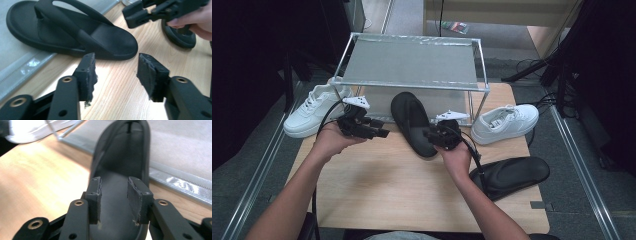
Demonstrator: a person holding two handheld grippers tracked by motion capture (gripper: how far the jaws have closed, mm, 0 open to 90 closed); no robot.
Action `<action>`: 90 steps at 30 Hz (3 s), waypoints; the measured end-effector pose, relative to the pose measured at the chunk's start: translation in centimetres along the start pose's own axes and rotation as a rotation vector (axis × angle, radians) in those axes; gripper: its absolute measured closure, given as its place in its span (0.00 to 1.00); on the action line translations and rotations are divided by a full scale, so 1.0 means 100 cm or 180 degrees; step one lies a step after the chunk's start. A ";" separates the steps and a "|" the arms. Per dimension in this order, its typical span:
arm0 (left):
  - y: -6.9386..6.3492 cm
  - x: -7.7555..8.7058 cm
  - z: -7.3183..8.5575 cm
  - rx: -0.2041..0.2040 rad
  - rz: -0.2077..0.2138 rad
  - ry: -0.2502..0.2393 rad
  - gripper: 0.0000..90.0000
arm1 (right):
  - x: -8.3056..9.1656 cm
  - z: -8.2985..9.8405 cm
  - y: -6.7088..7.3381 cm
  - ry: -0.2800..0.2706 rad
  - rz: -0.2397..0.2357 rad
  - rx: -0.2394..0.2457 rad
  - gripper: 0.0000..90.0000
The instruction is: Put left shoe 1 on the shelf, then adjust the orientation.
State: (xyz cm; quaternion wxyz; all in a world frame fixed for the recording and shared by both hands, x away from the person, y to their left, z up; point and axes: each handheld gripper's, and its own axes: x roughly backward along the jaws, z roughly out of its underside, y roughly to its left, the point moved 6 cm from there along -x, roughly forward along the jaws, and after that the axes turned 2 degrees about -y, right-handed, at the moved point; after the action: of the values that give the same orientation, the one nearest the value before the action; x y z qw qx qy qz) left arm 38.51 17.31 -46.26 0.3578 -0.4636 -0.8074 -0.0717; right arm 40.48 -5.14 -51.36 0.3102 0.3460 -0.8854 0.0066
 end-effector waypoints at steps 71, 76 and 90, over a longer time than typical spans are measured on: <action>0.084 -0.003 -0.122 -0.0078 -0.0429 -0.0112 1.00 | -0.007 0.064 -0.014 0.0315 -0.0200 -0.0098 1.00; 0.084 -0.003 -0.123 -0.0059 -0.0436 -0.0090 1.00 | -0.021 0.057 -0.009 0.0294 -0.0190 -0.0097 1.00; 0.084 -0.003 -0.122 0.0024 -0.0413 -0.0101 1.00 | -0.051 0.032 0.011 0.0074 -0.0246 -0.0134 1.00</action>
State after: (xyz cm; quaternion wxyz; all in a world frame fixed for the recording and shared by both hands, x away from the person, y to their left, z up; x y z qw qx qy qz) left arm 51.60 16.36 -39.32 0.3413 -0.4099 -0.8416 -0.0844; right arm 40.92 -1.95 -56.56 0.3277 0.3732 -0.8677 -0.0199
